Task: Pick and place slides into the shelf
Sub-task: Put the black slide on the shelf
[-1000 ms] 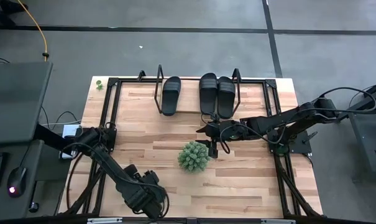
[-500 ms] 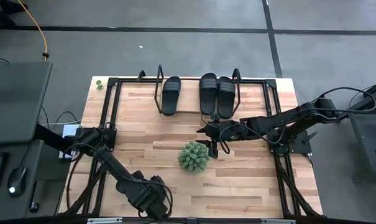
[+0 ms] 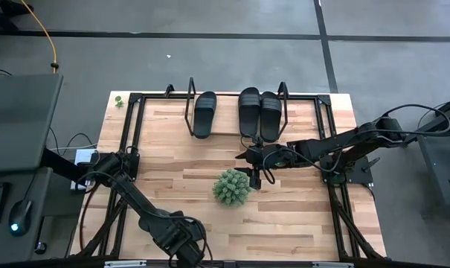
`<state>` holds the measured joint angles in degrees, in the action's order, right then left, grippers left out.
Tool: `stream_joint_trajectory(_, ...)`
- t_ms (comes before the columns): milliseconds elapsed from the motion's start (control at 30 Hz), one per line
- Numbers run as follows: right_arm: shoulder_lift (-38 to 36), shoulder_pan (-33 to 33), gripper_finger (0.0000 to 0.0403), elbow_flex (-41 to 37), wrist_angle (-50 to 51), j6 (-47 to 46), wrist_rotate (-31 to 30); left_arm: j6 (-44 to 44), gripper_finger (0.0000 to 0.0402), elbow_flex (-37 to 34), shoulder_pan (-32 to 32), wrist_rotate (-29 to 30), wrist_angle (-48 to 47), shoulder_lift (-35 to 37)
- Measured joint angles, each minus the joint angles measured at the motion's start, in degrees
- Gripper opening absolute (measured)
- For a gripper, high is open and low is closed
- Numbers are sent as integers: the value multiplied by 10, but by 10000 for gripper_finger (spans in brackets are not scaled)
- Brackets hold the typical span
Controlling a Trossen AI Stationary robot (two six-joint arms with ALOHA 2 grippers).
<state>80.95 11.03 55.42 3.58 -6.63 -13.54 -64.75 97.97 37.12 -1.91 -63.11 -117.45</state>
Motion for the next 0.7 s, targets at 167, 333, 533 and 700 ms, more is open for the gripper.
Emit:
stream_joint_trajectory(167,0,0,183,0,0,0,0,0,150,0,0,18,-1,0)
stream_joint_trajectory(333,0,0,183,0,0,0,0,0,150,0,0,26,-28,0)
stream_joint_trajectory(533,0,0,183,0,0,0,0,-22,150,0,0,28,-102,0)
stream_joint_trajectory(700,0,0,183,0,0,0,0,-90,150,0,0,44,-188,0)
